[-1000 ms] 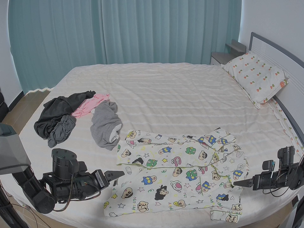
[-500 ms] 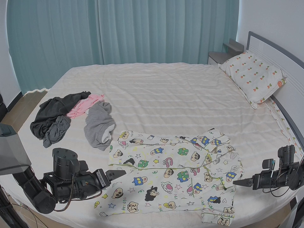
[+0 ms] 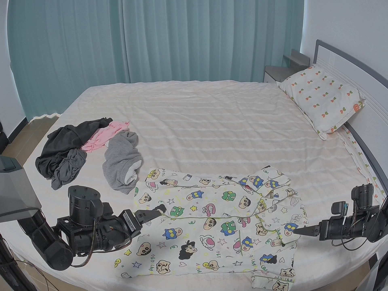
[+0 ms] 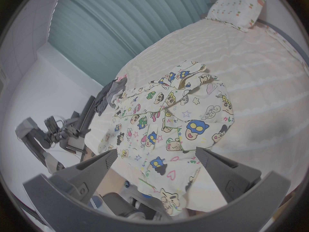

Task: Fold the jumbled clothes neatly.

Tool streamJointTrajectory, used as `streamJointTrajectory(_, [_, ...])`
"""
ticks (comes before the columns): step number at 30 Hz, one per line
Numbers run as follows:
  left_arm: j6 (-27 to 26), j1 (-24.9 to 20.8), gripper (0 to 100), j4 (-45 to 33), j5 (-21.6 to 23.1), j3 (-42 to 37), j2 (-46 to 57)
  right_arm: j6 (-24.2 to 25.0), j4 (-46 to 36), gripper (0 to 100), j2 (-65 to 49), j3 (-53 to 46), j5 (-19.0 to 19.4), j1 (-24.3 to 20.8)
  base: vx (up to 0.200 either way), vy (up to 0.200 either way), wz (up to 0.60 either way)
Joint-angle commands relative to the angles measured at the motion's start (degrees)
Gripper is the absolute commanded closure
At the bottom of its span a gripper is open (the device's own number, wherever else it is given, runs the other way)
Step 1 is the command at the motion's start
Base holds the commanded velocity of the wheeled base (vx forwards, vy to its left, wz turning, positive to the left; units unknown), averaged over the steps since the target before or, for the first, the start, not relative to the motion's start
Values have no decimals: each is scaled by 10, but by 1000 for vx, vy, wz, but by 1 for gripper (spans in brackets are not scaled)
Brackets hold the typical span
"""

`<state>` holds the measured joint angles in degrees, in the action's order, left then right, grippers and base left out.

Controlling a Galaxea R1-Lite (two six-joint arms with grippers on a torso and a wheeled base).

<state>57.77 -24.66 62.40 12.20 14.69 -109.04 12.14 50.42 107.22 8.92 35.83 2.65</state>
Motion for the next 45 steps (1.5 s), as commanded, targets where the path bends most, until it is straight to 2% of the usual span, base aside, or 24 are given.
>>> streamJointTrajectory(1, [7, -4, 0, 0, 2, 3, -5, 109, 33, 0, 4, 45, -8, -41, 200, 0, 0])
streamJointTrajectory(3, [4, -9, 0, 1, 4, 2, -16, 185, 60, 0, 14, 73, -33, -63, 200, 0, 0])
streamJointTrajectory(5, [2, -11, 0, 1, 3, 2, -22, 220, 70, 0, 33, 97, -63, -81, 200, 0, 0])
streamJointTrajectory(6, [2, -13, 0, 1, 4, 2, -28, 240, 75, 0, 52, 119, -95, -99, 0, 0, 0])
streamJointTrajectory(7, [2, -14, 0, 1, 4, 2, -32, 249, 76, 0, 68, 136, -119, -113, 0, 0, 0])
streamJointTrajectory(8, [2, -14, 0, 1, 4, 2, -32, 249, 76, 0, 68, 136, -119, -113, 0, 0, 0])
streamJointTrajectory(9, [2, -18, 0, 1, 4, 2, -41, 257, 77, 0, 109, 169, -161, -135, 0, 0, 0])
streamJointTrajectory(13, [-4, -24, 0, 16, 2, -3, -62, 279, 78, 0, 189, 251, -239, -163, 0, 0, 0])
streamJointTrajectory(16, [-14, -23, 0, 63, 2, -21, -85, 292, 72, 0, 236, 297, -275, -172, 0, 0, 0])
streamJointTrajectory(21, [-24, -25, 0, 162, 6, -54, -134, 292, 61, 0, 288, 351, -281, -172, 0, 0, 0])
streamJointTrajectory(23, [-24, -25, 0, 164, 6, -54, -136, 292, 59, 0, 289, 353, -281, -171, 0, 0, 0])
streamJointTrajectory(25, [-23, -28, 0, 233, 15, -75, -178, 293, -6, 0, 295, 408, -292, -164, 0, 0, 0])
streamJointTrajectory(27, [-23, -27, 0, 243, 21, -79, -180, 293, -15, 0, 296, 415, -296, -164, 0, 0, 0])
streamJointTrajectory(29, [-22, -23, 0, 272, 49, -94, -183, 293, -32, 0, 297, 422, -308, -164, 0, 0, 0])
streamJointTrajectory(37, [-23, -22, 0, 276, 52, -96, -188, 292, -39, 0, 322, 449, -317, -155, 0, 0, 0])
streamJointTrajectory(45, [-24, -22, 0, 276, 51, -95, -189, 292, -49, 0, 366, 529, -328, -154, 0, 0, 0])
